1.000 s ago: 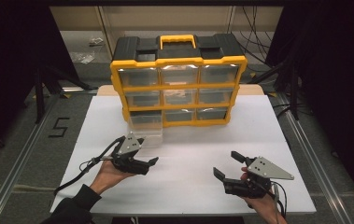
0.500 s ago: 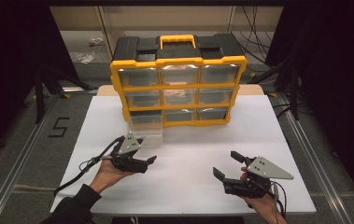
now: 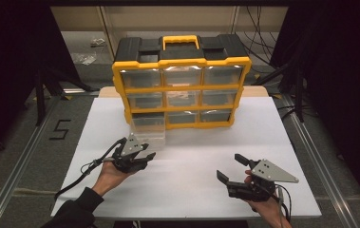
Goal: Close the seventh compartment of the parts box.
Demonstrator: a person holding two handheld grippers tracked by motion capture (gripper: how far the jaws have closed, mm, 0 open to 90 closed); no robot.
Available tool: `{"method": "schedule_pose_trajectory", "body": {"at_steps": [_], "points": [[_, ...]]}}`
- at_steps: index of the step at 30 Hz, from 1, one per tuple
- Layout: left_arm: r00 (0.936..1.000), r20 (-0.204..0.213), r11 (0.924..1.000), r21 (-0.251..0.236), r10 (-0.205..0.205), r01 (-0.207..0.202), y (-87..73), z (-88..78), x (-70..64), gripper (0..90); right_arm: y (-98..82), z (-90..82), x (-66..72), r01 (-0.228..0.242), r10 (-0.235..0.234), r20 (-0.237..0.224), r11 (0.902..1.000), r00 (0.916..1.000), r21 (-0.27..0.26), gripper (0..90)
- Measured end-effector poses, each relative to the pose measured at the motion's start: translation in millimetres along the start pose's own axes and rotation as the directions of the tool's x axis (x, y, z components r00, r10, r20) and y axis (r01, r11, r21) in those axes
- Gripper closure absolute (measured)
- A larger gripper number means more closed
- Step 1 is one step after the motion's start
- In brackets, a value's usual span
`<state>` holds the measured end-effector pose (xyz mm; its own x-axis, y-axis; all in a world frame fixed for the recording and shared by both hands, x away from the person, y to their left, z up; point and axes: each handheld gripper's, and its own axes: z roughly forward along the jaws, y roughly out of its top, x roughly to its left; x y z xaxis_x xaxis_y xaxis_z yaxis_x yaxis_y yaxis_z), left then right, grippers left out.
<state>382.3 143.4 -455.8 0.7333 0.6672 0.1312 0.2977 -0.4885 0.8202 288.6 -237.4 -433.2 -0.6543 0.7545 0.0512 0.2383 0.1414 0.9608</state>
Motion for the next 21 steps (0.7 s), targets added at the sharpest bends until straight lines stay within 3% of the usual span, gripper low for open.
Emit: {"method": "schedule_pose_trajectory", "body": {"at_steps": [17, 21], "points": [[0.9970, -0.077, 0.9994, 0.033, -0.009, 0.011, -1.7, 13.6, 6.8, 84.1, 0.1, 0.0, 0.1, 0.002, -0.002, -0.001, 1.0000, 1.0000, 0.000, 16.8], [0.9945, -0.100, 0.9991, 0.027, -0.031, 0.033, -3.3, 16.6, 11.2, 88.2, 0.0, 0.3, 0.3, 0.004, -0.004, -0.001, 1.0000, 1.0000, 0.002, 16.8]]}}
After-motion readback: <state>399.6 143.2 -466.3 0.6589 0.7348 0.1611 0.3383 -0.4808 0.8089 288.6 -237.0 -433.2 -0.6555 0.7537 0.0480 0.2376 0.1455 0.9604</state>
